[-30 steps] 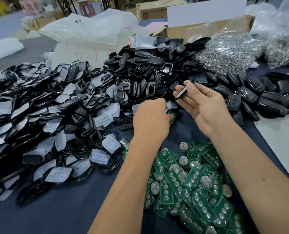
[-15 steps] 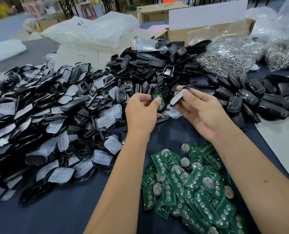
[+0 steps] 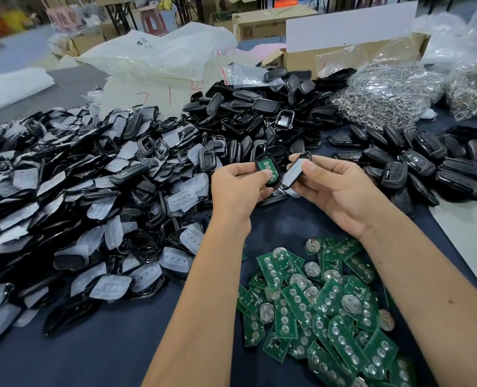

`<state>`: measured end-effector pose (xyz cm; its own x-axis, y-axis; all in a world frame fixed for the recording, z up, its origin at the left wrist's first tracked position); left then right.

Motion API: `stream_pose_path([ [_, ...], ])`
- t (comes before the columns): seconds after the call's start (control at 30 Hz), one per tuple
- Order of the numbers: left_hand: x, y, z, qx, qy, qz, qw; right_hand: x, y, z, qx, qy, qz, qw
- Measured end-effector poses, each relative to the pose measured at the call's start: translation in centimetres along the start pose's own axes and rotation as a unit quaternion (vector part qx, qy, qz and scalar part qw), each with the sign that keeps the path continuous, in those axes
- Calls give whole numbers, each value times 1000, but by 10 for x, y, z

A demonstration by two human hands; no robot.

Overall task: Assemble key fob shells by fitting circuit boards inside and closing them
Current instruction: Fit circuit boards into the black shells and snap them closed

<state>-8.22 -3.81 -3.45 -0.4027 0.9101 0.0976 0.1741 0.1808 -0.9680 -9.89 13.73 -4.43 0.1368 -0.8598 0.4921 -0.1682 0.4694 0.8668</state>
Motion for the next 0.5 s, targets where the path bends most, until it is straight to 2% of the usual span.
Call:
stream_pose_path([
  [0.27, 1, 1, -1, 32, 12, 14, 999, 2, 2, -2, -8, -38, -29, 999],
  [0.5, 9, -3, -10, 143, 26, 95, 985, 0, 3, -3, -25, -76, -55, 995],
])
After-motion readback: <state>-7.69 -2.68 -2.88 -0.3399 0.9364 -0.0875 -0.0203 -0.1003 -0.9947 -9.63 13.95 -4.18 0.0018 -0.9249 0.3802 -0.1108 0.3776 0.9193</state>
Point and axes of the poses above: each hand's wrist, its own z-axis towards the middle knuckle, its own x-axis out of the palm, y = z × x, the point moved 4 cm from there along z, towards the middle knuckle, and after that the axes turned 4 degrees about -y, right-handed, at the moved point
